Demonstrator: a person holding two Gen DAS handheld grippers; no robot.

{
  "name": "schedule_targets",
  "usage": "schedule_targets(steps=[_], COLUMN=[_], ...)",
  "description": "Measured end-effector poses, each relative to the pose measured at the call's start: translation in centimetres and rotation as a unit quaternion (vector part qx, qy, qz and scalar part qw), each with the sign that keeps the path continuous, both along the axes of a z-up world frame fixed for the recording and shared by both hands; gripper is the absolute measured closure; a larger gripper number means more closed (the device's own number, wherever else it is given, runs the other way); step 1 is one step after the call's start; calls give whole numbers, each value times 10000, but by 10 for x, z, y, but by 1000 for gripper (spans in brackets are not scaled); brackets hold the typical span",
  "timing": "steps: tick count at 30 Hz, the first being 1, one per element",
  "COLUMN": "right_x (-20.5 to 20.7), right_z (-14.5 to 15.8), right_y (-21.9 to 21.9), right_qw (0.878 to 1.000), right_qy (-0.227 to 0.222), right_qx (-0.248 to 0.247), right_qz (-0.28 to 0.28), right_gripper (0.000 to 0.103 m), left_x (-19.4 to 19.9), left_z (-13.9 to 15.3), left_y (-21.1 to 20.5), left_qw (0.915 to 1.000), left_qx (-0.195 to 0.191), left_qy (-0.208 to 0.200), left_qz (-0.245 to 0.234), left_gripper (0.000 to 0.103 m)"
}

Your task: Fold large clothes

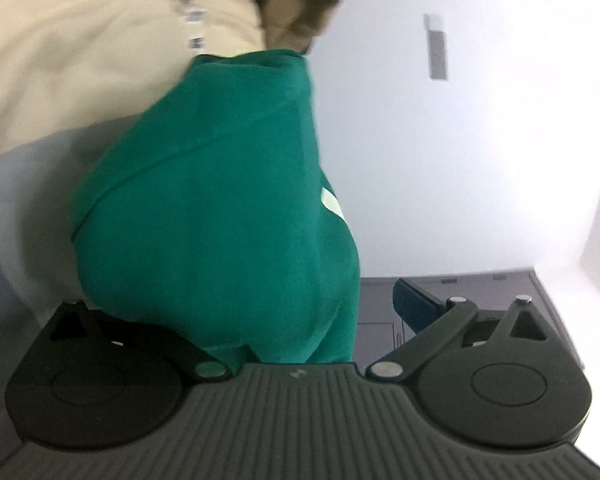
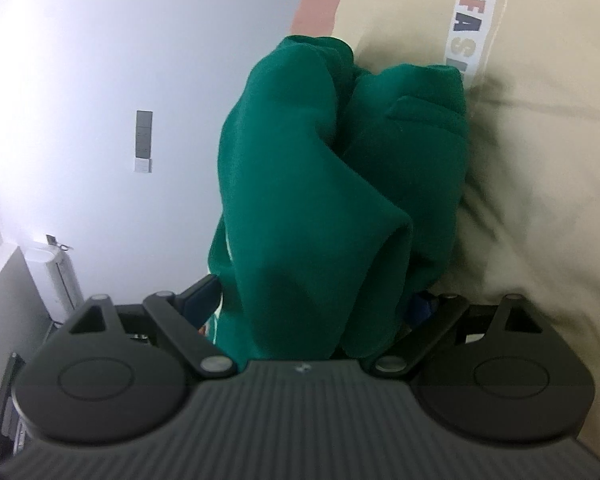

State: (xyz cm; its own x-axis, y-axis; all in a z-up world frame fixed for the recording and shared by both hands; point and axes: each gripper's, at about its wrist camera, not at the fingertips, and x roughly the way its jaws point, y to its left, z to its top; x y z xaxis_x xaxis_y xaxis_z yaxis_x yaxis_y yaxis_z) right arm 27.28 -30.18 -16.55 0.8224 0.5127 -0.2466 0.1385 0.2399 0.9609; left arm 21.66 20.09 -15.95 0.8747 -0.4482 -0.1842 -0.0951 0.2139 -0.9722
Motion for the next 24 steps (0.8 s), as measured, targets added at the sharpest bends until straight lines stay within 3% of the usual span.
schedule_targets(steps=[2,6,13,18,21,22,23,24], right_x=[-1,-4,3,18,29,27,27,26], right_z=[0,-6,-9,-12,-4,-3,-2,1], right_y=[-1,-1,-3,10,22,22,23,24], right_qw=[10000,9992,9994,9976,9957,9946,9928,9899], right_qy=[5,248,126,9,-98,-160,-200,-239], right_qx=[-50,-309,-312,-695,-925,-1025,-1172,-1373], right_qz=[27,9,-86,17,44,96,161,248], right_gripper=[9,12,6,0,0,7,21,26], left_x=[3,11,22,22,20,21,20,17], left_z=[-2,-26,-34,-41,-38,-39,-39,-36], left_y=[-3,1,9,13,12,13,13,13], left_qw=[9997,9969,9952,9953,9958,9960,9963,9966], left_qx=[150,-164,-563,-487,-130,-75,-36,60], left_qy=[166,749,617,576,575,542,492,447], left_qz=[28,189,509,606,697,712,705,689], left_gripper=[0,0,1,1,21,28,37,40])
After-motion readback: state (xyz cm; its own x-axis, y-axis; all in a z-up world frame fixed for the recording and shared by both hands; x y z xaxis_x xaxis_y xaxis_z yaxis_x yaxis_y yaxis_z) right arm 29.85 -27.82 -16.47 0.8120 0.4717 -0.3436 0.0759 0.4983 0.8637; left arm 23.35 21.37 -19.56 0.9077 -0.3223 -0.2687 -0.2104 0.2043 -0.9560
